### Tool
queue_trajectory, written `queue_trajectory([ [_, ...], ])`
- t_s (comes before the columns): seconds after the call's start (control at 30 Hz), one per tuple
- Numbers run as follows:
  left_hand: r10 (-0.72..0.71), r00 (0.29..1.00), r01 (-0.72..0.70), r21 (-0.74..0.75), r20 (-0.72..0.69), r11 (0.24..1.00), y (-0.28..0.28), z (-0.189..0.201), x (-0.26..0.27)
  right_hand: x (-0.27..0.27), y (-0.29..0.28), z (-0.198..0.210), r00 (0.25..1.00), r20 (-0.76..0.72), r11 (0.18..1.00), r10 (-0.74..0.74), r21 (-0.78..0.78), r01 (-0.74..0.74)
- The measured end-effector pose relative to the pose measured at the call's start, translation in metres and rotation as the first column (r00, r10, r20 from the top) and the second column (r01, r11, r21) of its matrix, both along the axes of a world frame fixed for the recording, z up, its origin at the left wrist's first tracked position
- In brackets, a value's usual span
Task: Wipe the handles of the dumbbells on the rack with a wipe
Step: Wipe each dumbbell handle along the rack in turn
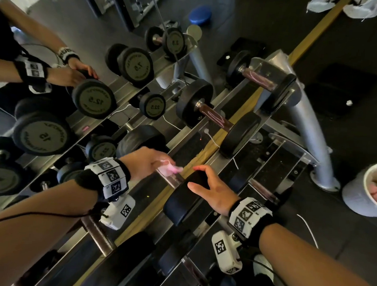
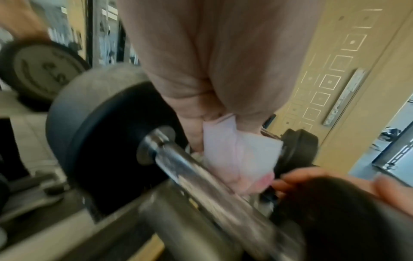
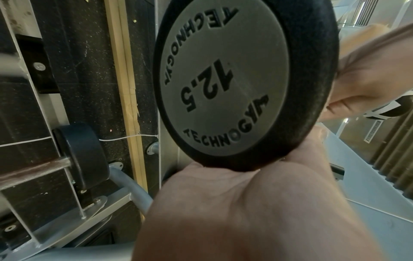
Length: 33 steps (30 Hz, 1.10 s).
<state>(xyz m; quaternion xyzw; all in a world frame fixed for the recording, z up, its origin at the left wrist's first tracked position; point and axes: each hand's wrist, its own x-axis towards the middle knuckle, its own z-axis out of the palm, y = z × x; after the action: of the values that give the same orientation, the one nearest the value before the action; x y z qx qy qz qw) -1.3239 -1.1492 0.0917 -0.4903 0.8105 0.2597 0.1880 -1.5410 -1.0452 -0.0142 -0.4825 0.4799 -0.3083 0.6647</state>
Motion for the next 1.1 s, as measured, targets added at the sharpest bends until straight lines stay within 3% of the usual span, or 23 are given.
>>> queue_trajectory([
  [0.07, 0.060, 0.996, -0.066, -0.084, -0.073, 0.994, -0.007, 0.006, 0.005, 0.000, 0.000, -0.001, 1.000, 0.006, 1.000, -0.003, 0.000, 0.003],
  [0.13, 0.020, 0.994, -0.032, -0.108, -0.107, 0.994, -0.010, 0.006, 0.007, 0.000, 0.000, -0.002, 1.000, 0.013, 1.000, -0.002, 0.000, 0.002],
  [0.23, -0.036, 0.998, 0.038, -0.064, 0.042, 0.997, -0.005, -0.009, 0.007, 0.001, 0.000, -0.005, 1.000, 0.016, 1.000, -0.009, -0.007, 0.009],
  [0.37, 0.014, 1.000, -0.014, -0.016, 0.022, 1.000, 0.002, -0.021, 0.010, 0.002, 0.000, -0.007, 1.000, 0.014, 1.000, -0.017, -0.009, 0.017],
  [0.5, 0.084, 0.993, -0.086, 0.024, 0.088, 0.996, 0.006, -0.022, 0.001, 0.002, -0.001, -0.009, 1.000, 0.003, 1.000, -0.015, -0.008, 0.015],
  [0.83, -0.004, 1.000, 0.007, 0.121, -0.028, 0.993, 0.030, -0.017, -0.001, 0.001, 0.000, -0.006, 1.000, 0.002, 1.000, -0.010, -0.012, 0.010],
  [1.0, 0.067, 0.988, -0.067, 0.005, -0.137, 0.998, 0.015, -0.013, 0.005, 0.001, -0.001, -0.005, 1.000, 0.012, 1.000, -0.002, -0.009, 0.002],
  [1.03, 0.078, 0.989, -0.079, -0.004, -0.124, 0.997, 0.010, -0.014, 0.003, 0.001, -0.001, -0.005, 1.000, 0.013, 1.000, -0.002, -0.010, 0.002],
  [1.1, 0.021, 0.999, -0.021, -0.001, 0.034, 1.000, 0.007, -0.016, -0.005, 0.000, -0.001, -0.006, 1.000, 0.014, 1.000, -0.001, -0.007, 0.001],
])
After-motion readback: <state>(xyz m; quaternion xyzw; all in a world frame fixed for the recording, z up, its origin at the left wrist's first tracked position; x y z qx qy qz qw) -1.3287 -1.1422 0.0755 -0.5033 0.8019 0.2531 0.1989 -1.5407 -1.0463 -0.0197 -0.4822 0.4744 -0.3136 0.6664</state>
